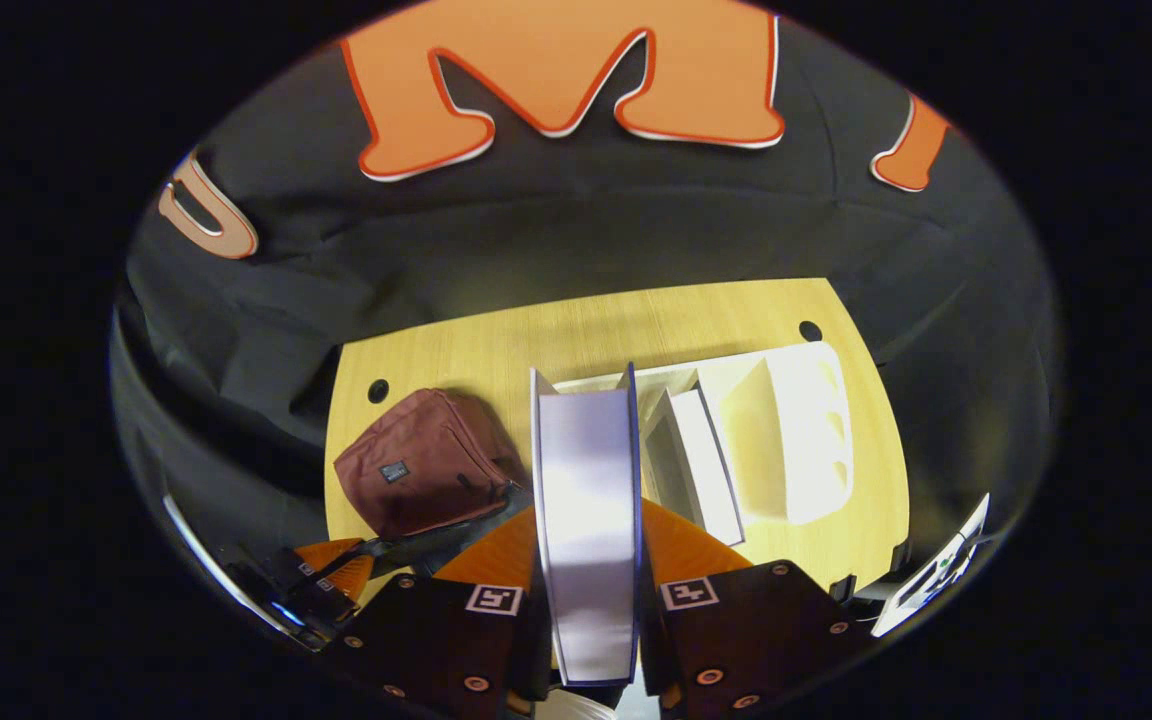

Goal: Open the schoolbag, grab two books from the bookshelf and put them into the schoolbag.

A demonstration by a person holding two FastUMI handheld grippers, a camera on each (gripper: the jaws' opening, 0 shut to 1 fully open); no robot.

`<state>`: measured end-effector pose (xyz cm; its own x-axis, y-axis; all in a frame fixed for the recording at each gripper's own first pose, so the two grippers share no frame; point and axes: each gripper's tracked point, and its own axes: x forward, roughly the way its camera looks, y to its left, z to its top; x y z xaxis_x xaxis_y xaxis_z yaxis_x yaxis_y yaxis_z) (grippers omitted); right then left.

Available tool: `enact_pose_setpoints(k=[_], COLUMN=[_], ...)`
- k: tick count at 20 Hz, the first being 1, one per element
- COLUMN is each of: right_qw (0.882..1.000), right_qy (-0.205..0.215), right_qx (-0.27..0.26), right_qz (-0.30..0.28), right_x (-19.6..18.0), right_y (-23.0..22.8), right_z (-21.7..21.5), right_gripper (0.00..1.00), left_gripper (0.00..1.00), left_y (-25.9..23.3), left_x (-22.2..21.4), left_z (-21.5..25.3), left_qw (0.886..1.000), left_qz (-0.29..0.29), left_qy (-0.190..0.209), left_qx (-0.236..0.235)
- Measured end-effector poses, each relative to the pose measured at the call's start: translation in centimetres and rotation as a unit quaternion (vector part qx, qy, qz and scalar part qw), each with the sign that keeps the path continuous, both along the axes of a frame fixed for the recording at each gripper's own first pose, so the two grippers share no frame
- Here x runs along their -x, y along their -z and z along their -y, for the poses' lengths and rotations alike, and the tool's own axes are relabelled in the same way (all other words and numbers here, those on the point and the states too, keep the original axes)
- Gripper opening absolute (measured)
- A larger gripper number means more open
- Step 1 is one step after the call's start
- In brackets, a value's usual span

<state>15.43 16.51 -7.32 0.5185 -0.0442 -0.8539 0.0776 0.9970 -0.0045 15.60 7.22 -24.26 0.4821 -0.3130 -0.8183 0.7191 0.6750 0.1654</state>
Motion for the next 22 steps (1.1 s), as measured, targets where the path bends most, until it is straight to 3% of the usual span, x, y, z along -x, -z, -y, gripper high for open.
enact_pose_setpoints(k=[4,9,15,18,22], right_qw=[0.997,0.982,0.942,0.913,0.888], right_qy=[0.002,0.024,0.103,0.118,0.167], right_qx=[-0.053,-0.16,-0.297,-0.372,-0.416], right_qz=[0.047,0.094,0.12,0.121,0.106], right_x=[4.3,11.8,17.2,18.7,18.6], right_y=[-2.9,-2.5,4.6,8.5,15.5], right_z=[-0.7,-0.6,-0.3,-1.6,-2.5], right_gripper=[0.36,0.35,0.35,0.34,0.34], left_gripper=[0.01,0.01,0.01,0.01,0.01], left_y=[-0.2,-0.7,-1.6,-1.8,-2.4], left_x=[0.0,0.1,0.3,0.7,0.8], left_z=[0.5,0.8,1.5,2.1,2.5], left_qw=[1.0,1.0,0.999,0.999,0.999], left_qz=[0.004,0.013,0.018,0.016,0.023], left_qy=[0.006,0.005,0.015,0.018,0.023], left_qx=[-0.006,-0.013,-0.025,-0.025,-0.026])
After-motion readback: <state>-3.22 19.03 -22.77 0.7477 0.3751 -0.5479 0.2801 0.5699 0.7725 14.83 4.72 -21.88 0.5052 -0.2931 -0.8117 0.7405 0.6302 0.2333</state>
